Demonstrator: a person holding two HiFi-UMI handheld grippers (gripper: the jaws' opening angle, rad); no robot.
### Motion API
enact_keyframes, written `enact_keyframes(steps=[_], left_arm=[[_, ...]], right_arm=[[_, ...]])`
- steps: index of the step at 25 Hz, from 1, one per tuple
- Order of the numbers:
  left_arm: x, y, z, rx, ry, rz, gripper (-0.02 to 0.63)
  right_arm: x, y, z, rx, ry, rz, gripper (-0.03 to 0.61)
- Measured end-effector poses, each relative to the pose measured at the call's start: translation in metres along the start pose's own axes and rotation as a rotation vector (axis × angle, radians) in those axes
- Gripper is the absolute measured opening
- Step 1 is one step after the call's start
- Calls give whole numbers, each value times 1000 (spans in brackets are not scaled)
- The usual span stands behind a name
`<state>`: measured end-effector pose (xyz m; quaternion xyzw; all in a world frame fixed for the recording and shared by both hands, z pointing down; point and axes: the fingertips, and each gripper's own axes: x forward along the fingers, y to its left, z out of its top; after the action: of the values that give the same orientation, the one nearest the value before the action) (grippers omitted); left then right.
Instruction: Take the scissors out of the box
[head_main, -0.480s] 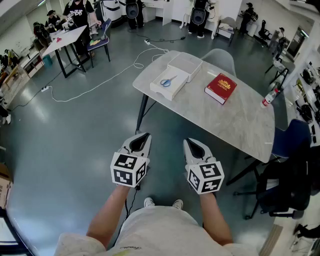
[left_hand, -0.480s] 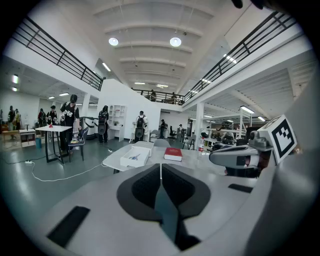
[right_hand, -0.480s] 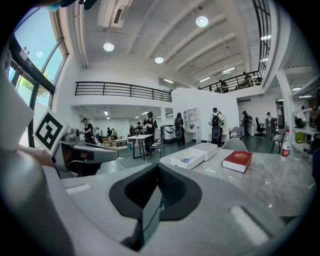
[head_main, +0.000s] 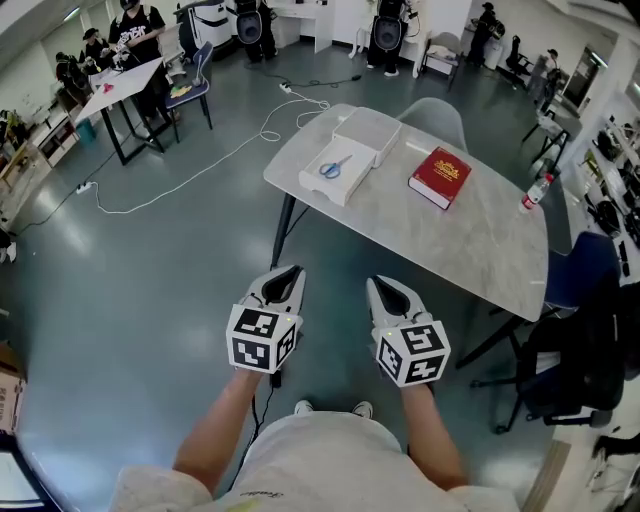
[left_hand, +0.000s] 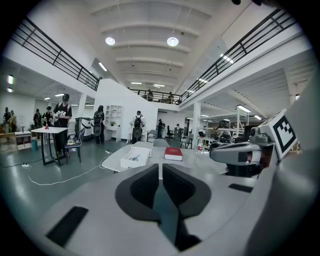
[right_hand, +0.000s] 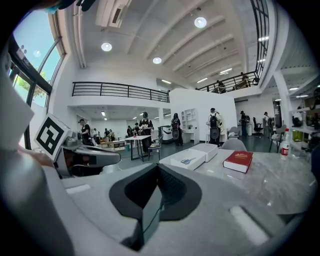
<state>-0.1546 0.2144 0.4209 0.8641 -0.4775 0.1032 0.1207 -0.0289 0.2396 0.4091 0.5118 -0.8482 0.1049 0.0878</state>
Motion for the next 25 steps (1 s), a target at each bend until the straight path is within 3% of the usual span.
enact_keyframes(steps=[10, 20, 25], left_arm=[[12, 25, -2, -9, 10, -57, 23], [32, 42, 6, -9, 0, -45, 26], [64, 49, 9, 0, 24, -35, 60]], right_arm=[[22, 11, 0, -6, 6, -35, 5], [45, -3, 11, -17, -3, -34, 5], [69, -27, 14, -7, -4, -18, 5]])
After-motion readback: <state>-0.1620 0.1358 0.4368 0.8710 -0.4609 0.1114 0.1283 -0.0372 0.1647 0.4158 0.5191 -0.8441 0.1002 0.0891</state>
